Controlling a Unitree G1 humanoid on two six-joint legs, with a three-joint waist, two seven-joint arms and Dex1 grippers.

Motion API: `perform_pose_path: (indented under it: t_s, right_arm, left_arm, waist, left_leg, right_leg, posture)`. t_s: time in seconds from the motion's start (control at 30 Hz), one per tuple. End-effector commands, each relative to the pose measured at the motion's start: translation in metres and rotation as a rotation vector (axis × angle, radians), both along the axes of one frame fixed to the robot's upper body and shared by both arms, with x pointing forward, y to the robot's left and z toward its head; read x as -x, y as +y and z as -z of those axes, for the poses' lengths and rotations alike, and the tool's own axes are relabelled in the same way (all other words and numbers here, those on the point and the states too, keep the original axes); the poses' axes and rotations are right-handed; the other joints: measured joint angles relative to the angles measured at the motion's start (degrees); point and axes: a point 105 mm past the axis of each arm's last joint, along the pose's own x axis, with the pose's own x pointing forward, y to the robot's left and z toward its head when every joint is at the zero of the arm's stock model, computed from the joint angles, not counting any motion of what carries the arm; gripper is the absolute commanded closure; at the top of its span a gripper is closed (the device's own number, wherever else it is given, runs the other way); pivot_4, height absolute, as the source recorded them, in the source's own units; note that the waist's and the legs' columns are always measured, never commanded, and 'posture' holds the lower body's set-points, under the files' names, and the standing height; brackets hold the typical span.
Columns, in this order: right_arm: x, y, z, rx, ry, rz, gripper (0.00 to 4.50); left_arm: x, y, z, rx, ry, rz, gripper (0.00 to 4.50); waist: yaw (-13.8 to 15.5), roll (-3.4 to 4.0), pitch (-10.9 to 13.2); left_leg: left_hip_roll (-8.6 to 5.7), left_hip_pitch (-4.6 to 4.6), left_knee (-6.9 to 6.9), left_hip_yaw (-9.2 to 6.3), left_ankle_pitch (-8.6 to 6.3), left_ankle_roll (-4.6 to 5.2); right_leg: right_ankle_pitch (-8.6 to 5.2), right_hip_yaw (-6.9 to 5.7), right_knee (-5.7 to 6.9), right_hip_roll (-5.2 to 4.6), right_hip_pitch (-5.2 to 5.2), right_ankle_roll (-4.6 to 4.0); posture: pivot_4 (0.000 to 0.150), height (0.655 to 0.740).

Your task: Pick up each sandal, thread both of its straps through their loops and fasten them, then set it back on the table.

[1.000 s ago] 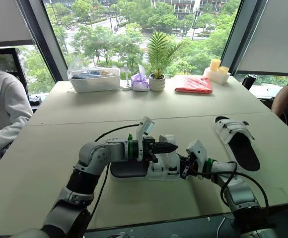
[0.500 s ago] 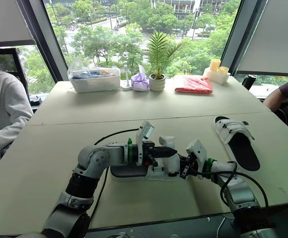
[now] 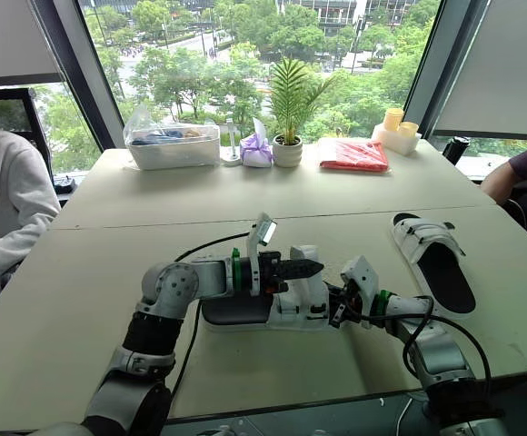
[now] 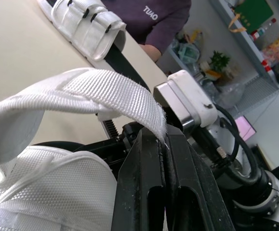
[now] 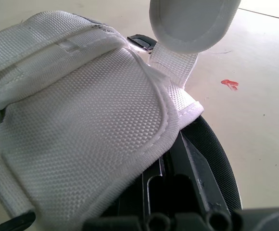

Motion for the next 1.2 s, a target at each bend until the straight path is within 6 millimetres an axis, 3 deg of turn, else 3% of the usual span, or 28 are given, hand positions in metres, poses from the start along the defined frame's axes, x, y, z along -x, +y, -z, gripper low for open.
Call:
perform_pose_path:
  t_s: [0.03,0.27,0.57,1.2]
  right_arm:
    - [0.01,0.001,0.029,0.033,0.108,0.004,4.5]
    - [0.01,0.001,0.029,0.031,0.106,0.01,4.5]
    - [0.01,0.001,0.029,0.031,0.106,0.011,4.5]
    - [0.011,0.001,0.03,0.031,0.106,0.014,4.5]
  left_arm:
    - [0.002,-0.003,-0.001,0.007,-0.023,0.006,4.47]
    - [0.001,-0.003,0.005,-0.008,-0.034,-0.001,4.47]
    - [-0.005,-0.002,-0.006,0.04,-0.011,-0.011,4.47]
    - [0.007,-0.005,0.013,-0.028,-0.009,0.038,4.47]
  waist:
    - [0.0,0.0,0.0]
    - [0.0,0.0,0.0]
    - [0.0,0.0,0.0]
    - [0.0,0.0,0.0]
  left_leg:
    - [0.0,0.0,0.0,0.0,0.0,0.0]
    - [0.0,0.0,0.0,0.0,0.0,0.0]
    - [0.0,0.0,0.0,0.0,0.0,0.01]
    - [0.0,0.0,0.0,0.0,0.0,0.0]
  right_leg:
    - [0.0,0.0,0.0,0.0,0.0,0.0]
    - [-0.03,0.0,0.0,-0.01,0.0,-0.05]
    - [-0.09,0.0,0.0,-0.01,0.0,-0.16]
    - [-0.09,0.0,0.0,-0.01,0.01,-0.17]
  posture:
    - [0.15,0.7388]
    - [0.15,0.7388]
    - [0.15,0.7388]
    - [0.15,0.7388]
